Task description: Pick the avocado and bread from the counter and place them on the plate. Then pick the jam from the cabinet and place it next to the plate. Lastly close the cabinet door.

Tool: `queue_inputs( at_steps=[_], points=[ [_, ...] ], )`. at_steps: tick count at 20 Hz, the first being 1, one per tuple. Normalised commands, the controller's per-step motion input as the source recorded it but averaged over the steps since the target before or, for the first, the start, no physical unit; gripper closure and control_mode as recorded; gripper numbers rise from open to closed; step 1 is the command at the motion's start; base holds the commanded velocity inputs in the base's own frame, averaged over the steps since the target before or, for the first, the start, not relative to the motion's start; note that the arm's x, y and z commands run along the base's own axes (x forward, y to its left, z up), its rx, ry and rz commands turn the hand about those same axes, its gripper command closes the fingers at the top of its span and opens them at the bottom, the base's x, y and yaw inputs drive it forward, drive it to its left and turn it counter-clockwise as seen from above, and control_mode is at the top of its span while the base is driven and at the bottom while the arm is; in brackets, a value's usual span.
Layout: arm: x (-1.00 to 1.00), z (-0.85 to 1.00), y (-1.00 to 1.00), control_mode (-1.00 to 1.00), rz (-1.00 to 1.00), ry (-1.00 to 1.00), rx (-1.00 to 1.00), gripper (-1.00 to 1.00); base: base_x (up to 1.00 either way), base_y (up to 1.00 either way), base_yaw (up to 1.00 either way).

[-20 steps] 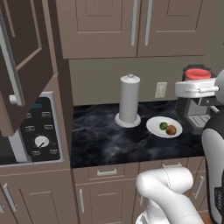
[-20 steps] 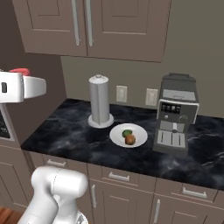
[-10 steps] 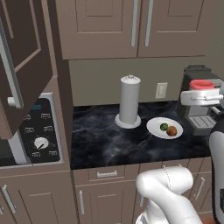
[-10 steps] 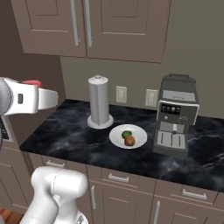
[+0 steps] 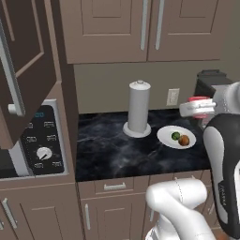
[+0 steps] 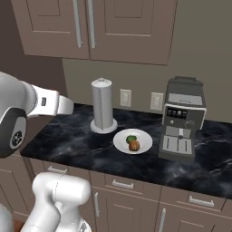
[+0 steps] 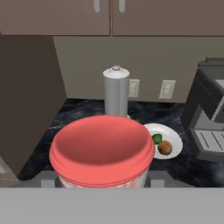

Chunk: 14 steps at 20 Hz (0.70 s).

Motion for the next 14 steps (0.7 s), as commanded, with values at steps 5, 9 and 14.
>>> queue_inputs(
  at_steps=[5,9,14],
  points=[
    [0.54,-0.47,0.00,-1.00,0.00,0.08,-0.04,1.00,0.00,0.00,0.00],
    [0.44,-0.66,0.00,-1.00,0.00,0.01,-0.07,1.00,0.00,0.00,0.00],
    [0.45,-0.73,0.00,-1.00,0.00,0.00,-0.10,1.00,0.00,0.00,0.00]
  ],
)
